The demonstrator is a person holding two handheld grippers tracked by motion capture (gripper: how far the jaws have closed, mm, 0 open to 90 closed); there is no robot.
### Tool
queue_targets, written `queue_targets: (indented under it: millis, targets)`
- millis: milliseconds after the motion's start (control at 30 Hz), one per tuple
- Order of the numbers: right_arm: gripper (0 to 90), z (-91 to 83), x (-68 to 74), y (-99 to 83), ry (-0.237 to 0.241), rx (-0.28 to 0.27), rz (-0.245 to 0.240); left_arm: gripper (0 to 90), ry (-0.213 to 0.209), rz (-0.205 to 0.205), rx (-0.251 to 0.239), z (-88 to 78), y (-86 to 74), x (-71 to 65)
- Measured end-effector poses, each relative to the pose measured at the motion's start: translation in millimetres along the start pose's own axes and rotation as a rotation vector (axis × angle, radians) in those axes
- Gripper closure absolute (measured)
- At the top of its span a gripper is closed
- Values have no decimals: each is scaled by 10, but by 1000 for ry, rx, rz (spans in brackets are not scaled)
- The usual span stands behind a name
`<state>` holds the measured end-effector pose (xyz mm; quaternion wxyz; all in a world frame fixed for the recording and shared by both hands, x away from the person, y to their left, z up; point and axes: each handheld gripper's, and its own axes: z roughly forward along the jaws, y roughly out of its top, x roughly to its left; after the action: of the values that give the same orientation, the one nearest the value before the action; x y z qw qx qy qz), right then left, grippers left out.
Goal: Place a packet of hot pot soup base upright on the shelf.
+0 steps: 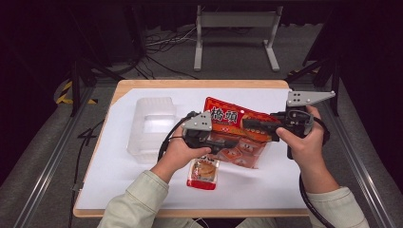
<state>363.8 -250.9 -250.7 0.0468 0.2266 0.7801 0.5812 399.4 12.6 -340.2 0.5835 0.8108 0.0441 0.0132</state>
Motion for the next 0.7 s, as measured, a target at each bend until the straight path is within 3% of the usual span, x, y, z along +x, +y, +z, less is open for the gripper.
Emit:
queue_targets:
  millis: [167,333,567,633,700]
  targets:
    - [900,-24,-19,-29,10,-13,4,695,-5,19,25,-20,49,-37]
    - [900,-46,-8,-18,13,-15,-8,707,-3,17,36,-38,96,-49]
    - [900,-45,-11,-50,-17,-24,-36,710,0,24,56,-51,102,-28]
    - [852,-40,-22,-57,-22,-30,-47,711,0,17,60,-63,102,-11]
    - [730,-38,-34,-64,-38,-34,-58,711,12,12,60,-78,104,12]
